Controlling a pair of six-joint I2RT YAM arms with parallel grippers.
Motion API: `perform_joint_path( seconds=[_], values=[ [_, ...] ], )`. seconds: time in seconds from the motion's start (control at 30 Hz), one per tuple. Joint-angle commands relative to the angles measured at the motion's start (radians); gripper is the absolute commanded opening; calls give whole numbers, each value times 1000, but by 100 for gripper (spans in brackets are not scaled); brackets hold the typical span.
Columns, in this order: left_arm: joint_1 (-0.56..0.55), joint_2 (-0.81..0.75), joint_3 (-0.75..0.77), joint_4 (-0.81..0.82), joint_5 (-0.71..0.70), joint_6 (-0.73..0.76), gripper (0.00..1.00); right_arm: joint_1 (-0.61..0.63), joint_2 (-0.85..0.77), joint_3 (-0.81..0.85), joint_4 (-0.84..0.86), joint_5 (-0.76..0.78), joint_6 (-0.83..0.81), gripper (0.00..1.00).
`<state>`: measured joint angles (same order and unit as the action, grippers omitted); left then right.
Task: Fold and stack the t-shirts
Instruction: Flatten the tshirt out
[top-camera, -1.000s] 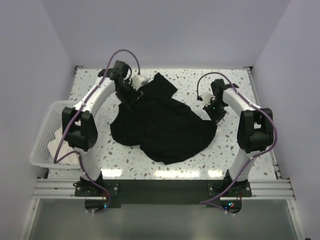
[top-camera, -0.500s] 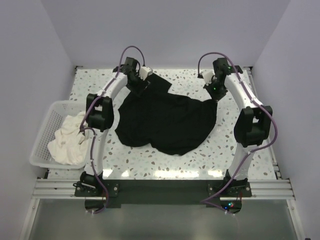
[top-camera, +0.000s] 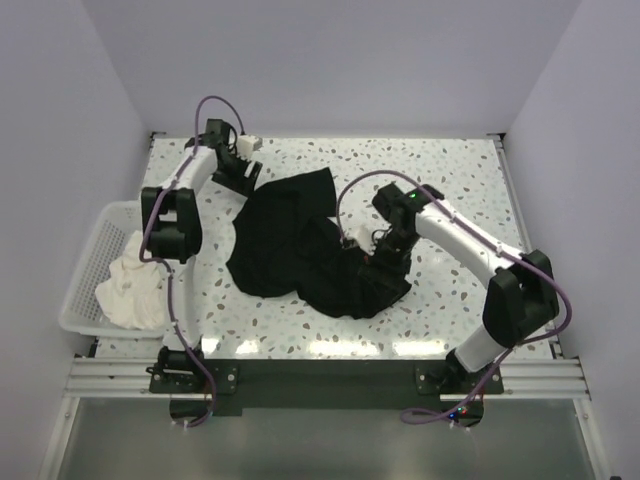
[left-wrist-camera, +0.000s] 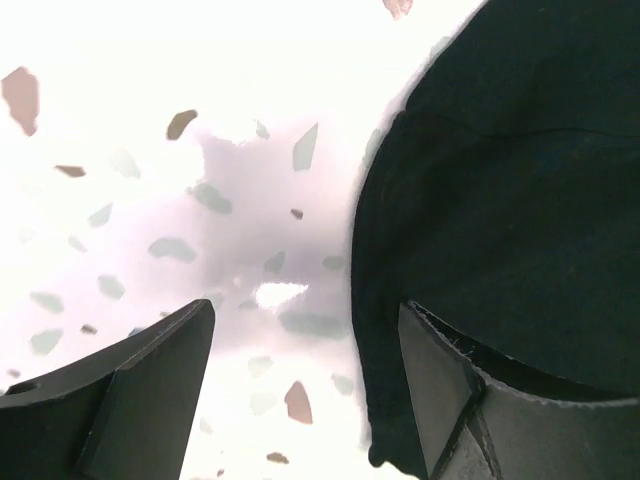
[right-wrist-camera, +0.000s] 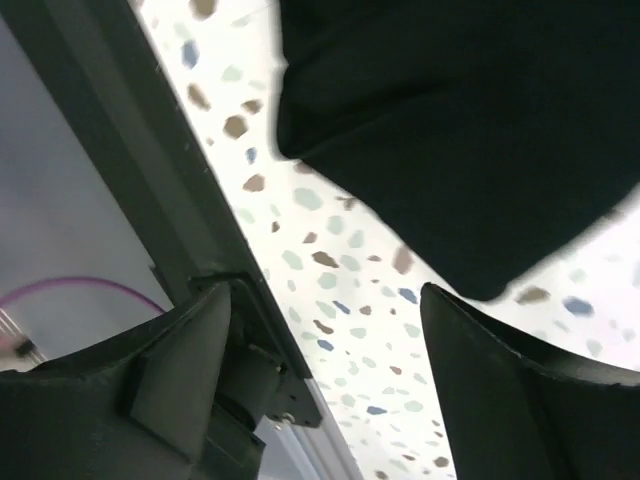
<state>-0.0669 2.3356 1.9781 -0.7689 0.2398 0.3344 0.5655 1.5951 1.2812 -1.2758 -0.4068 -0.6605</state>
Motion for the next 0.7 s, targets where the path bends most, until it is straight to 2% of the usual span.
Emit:
perform_joint_path(
  seconds=[0.0, 0.07, 0.23, 0.43, 0.67],
  values=[
    [-11, -108, -25, 22, 55, 18, 80, -186, 33, 122, -13, -107, 27, 82],
    [-11, -108, -35, 23, 46, 18, 80, -252, 78, 177, -2, -115, 96, 80],
    [-11, -62, -24, 2, -7, 25, 80, -260, 183, 196, 29, -116, 188, 72],
    [-14, -24, -22, -1, 12, 20, 81, -260, 235, 167, 191, -46, 337, 71],
    [-57, -7, -24, 51, -6, 63, 81, -260, 376, 277, 289, -12, 424, 70]
  ],
)
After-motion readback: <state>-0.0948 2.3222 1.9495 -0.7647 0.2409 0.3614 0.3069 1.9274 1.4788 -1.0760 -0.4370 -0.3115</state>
